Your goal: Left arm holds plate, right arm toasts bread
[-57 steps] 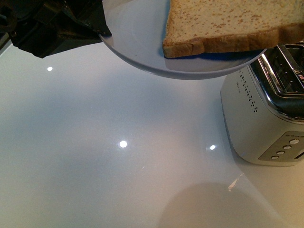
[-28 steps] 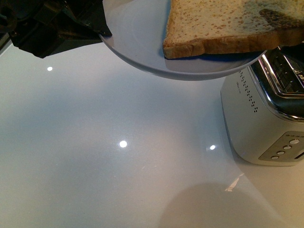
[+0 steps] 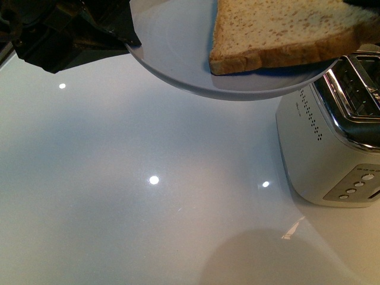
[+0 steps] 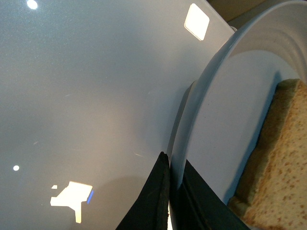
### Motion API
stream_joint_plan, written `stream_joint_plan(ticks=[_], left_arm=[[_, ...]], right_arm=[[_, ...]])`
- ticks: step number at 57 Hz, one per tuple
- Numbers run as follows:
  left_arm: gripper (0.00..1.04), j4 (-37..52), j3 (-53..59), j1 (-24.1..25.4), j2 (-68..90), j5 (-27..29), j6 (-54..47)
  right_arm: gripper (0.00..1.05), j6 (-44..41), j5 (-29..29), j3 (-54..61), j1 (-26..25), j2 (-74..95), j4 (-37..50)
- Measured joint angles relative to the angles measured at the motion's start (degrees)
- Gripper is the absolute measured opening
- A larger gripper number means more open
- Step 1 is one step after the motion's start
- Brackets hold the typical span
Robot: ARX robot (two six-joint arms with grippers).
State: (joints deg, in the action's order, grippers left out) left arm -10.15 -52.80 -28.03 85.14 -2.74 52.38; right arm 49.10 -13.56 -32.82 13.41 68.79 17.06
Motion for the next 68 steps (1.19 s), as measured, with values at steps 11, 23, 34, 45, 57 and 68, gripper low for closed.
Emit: stream_joint_plan(ticks=[11,23,34,45,57,68], left_arm=[[0.03,0.0,0.0,0.0,0.0,0.0,0.02],[0.03,0.0,0.0,0.0,0.0,0.02,0.02],[0.03,0.0,0.0,0.0,0.0,0.02,0.04],[0.03,0.0,0.0,0.0,0.0,0.0,0.02],[0.03,0.0,0.0,0.0,0.0,0.0,0.04],[0.03,0.0,0.0,0.0,0.0,0.0,0.02]], right_arm=[[0.03,-2.67,0.04,-4.26,-5.29,-6.19,-4.85],[0.03,-18.38,3.54,-11.91,-13.6,-9.4,-11.47],[0.03,-36.41,5.84,-13.18,-16.72,-5.38,-13.46],[0.03,-47.69,10.69,-12.2,-15.32,1.92,-11.37],[0.03,-50.36,12.74,-11.54,-12.57,7.26,-10.29],[0.03,-50.45,14.32,-11.52,-10.71,8.44,-9.92]])
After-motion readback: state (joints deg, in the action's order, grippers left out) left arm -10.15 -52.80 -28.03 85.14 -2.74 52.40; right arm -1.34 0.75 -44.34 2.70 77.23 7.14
